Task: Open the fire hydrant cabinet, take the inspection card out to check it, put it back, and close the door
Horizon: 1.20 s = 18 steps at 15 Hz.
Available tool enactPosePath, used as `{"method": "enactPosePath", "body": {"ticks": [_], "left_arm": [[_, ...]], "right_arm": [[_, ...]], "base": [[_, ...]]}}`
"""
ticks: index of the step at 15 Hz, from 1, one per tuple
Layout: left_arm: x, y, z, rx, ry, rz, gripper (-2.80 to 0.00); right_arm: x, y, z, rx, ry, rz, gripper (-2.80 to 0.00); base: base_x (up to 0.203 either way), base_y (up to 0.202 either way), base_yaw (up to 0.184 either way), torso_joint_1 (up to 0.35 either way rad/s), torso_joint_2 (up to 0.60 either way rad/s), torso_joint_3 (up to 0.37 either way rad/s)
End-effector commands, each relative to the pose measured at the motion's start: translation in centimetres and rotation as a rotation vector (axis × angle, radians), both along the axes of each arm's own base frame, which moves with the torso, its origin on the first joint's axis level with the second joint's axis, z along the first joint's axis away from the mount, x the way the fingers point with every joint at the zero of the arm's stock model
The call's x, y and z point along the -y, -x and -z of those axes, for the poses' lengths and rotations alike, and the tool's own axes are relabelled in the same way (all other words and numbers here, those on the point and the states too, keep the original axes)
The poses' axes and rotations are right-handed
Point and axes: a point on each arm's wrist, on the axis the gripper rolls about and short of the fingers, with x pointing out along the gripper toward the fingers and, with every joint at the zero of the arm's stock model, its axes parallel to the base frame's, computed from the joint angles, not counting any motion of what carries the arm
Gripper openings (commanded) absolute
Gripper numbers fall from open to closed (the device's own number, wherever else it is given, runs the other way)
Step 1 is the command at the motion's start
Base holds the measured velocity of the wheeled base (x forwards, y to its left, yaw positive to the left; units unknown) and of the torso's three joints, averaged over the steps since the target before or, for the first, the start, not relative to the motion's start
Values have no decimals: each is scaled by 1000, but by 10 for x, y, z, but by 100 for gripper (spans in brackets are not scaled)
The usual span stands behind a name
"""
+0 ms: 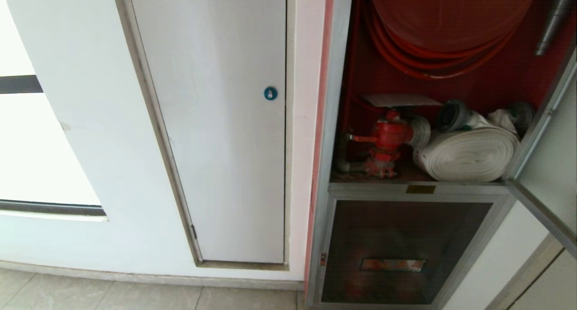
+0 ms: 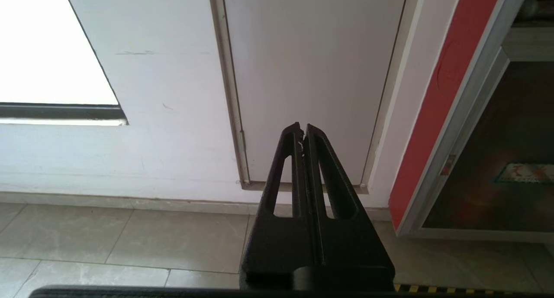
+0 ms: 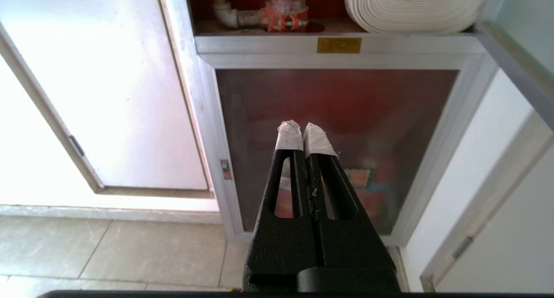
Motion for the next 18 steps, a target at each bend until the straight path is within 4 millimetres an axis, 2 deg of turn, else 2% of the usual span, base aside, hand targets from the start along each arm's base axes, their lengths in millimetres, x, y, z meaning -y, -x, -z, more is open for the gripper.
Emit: {"method": "enactPosePath", "body": {"ticks": [1,6,18], "left_arm": [[0,0,1,-2,0,0,-280],[0,0,1,-2,0,0,-280],[0,0,1,-2,0,0,-280]], "right_arm": [[0,0,0,2,-1,0,-280],[0,0,0,1,0,0,-280],[0,0,0,1,0,0,-280]], "base": [[-196,0,1,-1,2,5],[-188,0,1,0,1,0],[-5,0,0,1,-1,0]]}}
